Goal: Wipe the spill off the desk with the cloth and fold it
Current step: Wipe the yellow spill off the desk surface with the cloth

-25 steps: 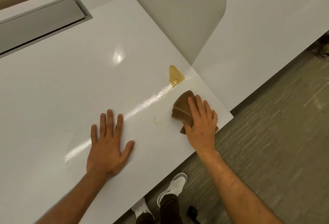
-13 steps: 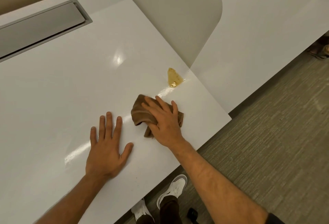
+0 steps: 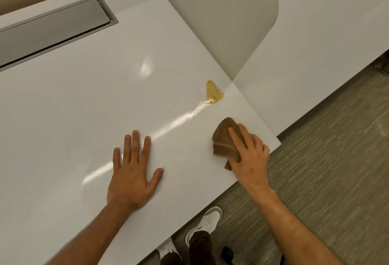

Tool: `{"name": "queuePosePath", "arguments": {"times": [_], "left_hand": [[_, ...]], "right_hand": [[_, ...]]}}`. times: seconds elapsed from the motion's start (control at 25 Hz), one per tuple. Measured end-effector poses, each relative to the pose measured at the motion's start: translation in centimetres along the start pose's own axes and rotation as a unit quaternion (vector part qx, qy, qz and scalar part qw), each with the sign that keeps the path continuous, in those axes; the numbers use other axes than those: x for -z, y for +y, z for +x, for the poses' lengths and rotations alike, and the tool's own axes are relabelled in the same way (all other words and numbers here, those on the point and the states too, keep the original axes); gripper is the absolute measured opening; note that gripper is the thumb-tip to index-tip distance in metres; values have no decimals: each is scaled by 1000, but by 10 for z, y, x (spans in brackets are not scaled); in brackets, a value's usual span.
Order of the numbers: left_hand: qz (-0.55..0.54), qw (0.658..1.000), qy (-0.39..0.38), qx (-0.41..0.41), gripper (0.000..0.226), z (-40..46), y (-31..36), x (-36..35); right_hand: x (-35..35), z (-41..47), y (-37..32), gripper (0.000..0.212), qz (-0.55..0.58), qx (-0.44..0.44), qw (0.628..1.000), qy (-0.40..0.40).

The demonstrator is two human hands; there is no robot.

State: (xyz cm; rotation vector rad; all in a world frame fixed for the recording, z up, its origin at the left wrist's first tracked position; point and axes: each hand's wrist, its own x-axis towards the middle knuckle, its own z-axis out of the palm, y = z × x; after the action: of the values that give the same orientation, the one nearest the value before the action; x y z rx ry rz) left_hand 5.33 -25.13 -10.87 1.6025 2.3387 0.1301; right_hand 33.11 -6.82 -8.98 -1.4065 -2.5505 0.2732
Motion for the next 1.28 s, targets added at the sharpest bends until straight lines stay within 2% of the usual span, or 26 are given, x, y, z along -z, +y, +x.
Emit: {"name": "queuePosePath", "arguments": {"times": [0.12, 0.24, 0.36, 0.52, 0.64, 1.0, 1.2, 1.28], "left_hand": [[-4, 1000, 4, -3, 87, 0, 0, 0], [-1, 1000, 11, -4, 87, 0, -1, -2], [0, 1000, 2, -3, 87, 1, 0, 1], [7, 1000, -5, 1, 88, 2, 2, 3], [10, 1000, -5, 0, 87, 1, 2, 3], [7, 1000, -9, 2, 89, 2, 2, 3], [9, 1000, -11, -1, 88, 2, 2, 5], [7, 1000, -15, 0, 88, 2, 2, 5]], "right_hand": [[5, 33, -7, 72, 125, -97, 986, 52], [6, 64, -2, 68, 143, -136, 976, 92], [-1, 88, -2, 70, 75, -162, 984, 13], [-11, 109, -6, 85, 27, -146, 988, -32], [-13, 117, -6, 77, 18, -123, 992, -23], [-17, 74, -50, 63, 65, 61, 995, -49], [-23, 19, -78, 58, 139, 80, 987, -33], [-18, 11, -85, 59, 211, -12, 977, -29]]}}
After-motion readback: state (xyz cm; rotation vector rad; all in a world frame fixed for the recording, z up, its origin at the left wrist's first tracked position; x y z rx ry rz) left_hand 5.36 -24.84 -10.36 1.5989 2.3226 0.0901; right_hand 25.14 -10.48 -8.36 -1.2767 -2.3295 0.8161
